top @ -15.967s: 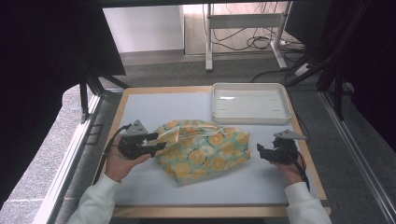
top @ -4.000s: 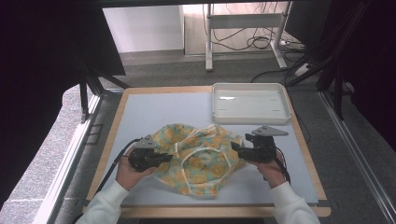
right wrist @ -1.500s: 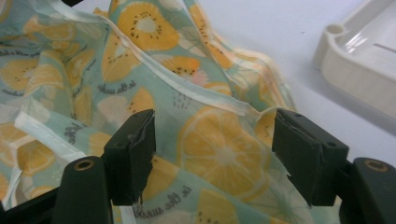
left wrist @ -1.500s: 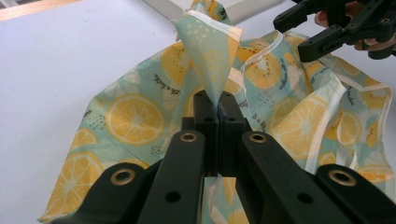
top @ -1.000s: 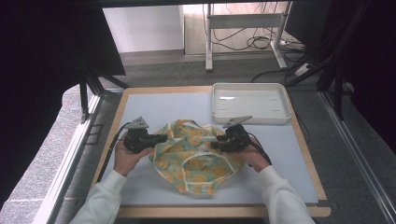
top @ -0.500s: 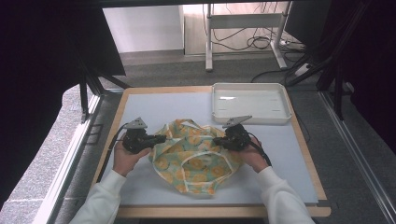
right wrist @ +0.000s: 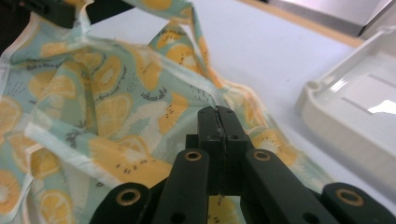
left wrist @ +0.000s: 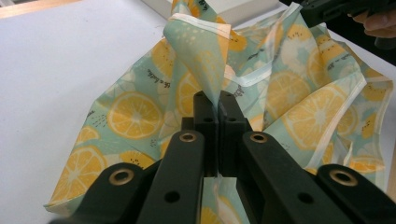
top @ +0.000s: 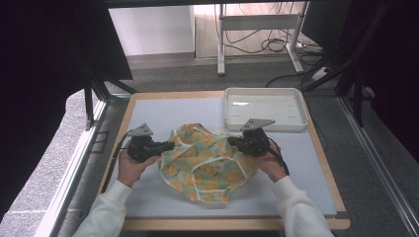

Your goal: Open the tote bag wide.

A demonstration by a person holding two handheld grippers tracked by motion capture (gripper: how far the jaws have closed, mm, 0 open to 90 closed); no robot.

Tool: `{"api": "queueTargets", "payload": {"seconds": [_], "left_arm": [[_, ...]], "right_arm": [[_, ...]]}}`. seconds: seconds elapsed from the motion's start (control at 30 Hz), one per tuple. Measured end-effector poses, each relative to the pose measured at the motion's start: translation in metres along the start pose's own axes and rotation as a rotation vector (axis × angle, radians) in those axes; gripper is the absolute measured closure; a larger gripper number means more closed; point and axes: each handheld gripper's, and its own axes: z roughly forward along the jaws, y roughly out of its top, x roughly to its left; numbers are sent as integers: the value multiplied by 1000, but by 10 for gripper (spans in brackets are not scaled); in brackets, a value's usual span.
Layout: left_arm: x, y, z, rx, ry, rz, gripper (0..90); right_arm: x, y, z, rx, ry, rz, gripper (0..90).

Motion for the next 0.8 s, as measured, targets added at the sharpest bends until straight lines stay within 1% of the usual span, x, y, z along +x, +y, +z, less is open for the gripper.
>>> {"api": "queueTargets", "payload": {"seconds": [0.07,0.23,0.33,0.43,0.6,0.8], "left_arm": [[0,1,-1,-5,-5,2,900],[-1,3,-2,-19,-1,7,900],[-1,6,0,-22,13,15,899],[1,8,2,-32,21,7,900],[8,7,5,-17,50,1,899],[10,6,10,7,81,9,897]], "right_arm": [[0,1,-1,-16,-19,1,893],[-3,4,-1,-46,-71,-2,894],[-5,5,2,-45,-99,-8,894],[-8,6,7,-44,-128,-11,894],[-12,11,22,-44,-169,-27,894],[-16,12,41,-25,-205,-24,894]]}}
